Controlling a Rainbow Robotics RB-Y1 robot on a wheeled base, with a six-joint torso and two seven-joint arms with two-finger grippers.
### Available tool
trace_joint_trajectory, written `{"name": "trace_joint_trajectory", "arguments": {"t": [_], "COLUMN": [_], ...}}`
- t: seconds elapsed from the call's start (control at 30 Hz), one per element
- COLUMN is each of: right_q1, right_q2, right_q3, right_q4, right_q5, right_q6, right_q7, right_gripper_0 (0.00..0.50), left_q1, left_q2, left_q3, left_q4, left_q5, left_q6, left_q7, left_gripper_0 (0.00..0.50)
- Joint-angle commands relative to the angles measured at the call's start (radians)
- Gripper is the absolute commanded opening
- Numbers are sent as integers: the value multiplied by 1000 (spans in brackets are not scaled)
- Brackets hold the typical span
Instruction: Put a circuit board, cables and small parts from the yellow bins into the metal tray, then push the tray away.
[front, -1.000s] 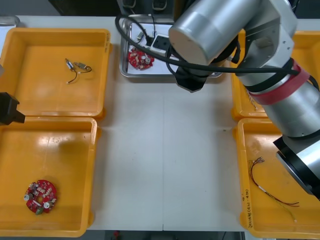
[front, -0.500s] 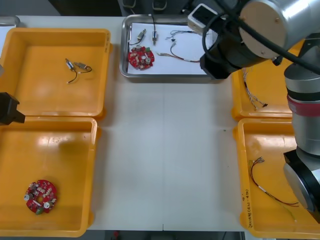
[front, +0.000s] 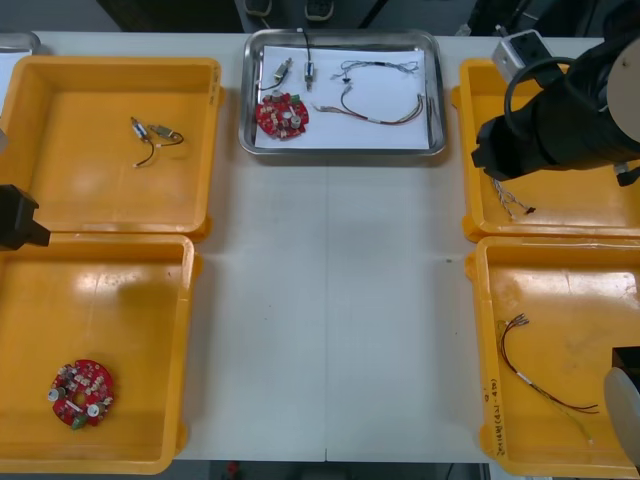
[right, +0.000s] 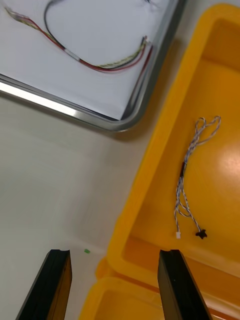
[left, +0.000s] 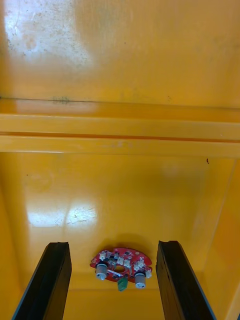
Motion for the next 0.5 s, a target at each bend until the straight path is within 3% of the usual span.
{"name": "trace_joint_trajectory", "arguments": {"t": [0.03,0.5], "right_q1": [59,245], "right_q2": [-66,-202], "right_q3": [-80,-311], "right_q4": [-38,-34], "right_q5": [-23,-192], "right_q6": [3,3], "right_q7": [-33,-33], "right_gripper_0": [500,500], "left_q1": [15,15], "left_q2": [45,45], "left_q3": [30,30], "left_q4": [-16,-16], "left_q5": [7,7], "left_q6": [7,7], "left_q7": [-72,-72], "left_gripper_0": [500,500]}}
